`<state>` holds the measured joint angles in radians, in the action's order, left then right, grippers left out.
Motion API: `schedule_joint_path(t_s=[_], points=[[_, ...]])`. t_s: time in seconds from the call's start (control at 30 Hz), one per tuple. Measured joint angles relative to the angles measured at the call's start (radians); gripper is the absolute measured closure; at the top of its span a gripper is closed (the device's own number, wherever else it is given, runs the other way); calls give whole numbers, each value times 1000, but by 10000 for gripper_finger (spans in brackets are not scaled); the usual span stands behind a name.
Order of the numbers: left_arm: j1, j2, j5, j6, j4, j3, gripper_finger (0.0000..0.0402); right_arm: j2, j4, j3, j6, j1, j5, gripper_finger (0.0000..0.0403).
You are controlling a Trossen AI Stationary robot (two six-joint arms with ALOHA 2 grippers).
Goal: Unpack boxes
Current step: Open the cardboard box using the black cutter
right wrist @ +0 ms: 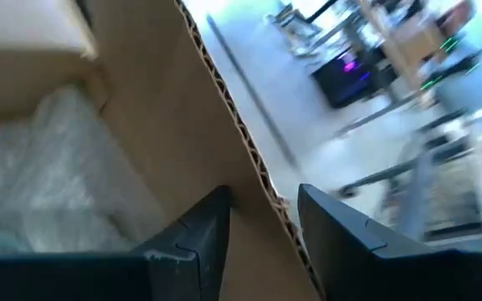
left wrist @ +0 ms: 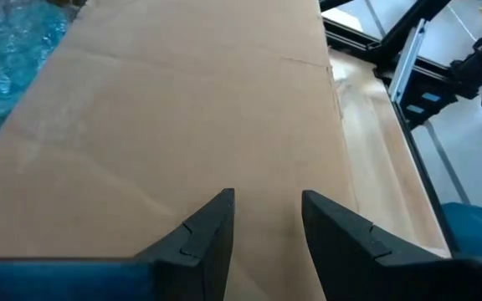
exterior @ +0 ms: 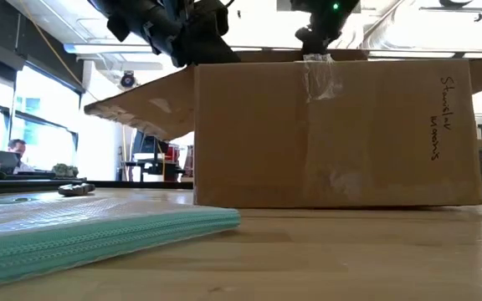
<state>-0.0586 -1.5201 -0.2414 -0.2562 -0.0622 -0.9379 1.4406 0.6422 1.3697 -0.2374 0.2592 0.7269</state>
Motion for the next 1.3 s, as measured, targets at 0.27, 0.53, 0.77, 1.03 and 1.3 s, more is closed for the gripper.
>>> schedule_joint_path(t_s=[0.27,0.53,0.77,1.03,1.3], points=[[0,6,81,-3,-14,4,275,47,-104,-33,57,362,-389,274],[11,4,138,-9,-6,6,275,89,-62,-41,66,460,-547,275],[21,2,291,-31,-1,6,275,-22,-92,-21,38,369,-395,275],[22,2,340,-49,-9,7,275,-122,37,-31,76,276,-548,275],[59,2,348,-33,15,7,275,-53,-34,-276,193,423,-530,275]])
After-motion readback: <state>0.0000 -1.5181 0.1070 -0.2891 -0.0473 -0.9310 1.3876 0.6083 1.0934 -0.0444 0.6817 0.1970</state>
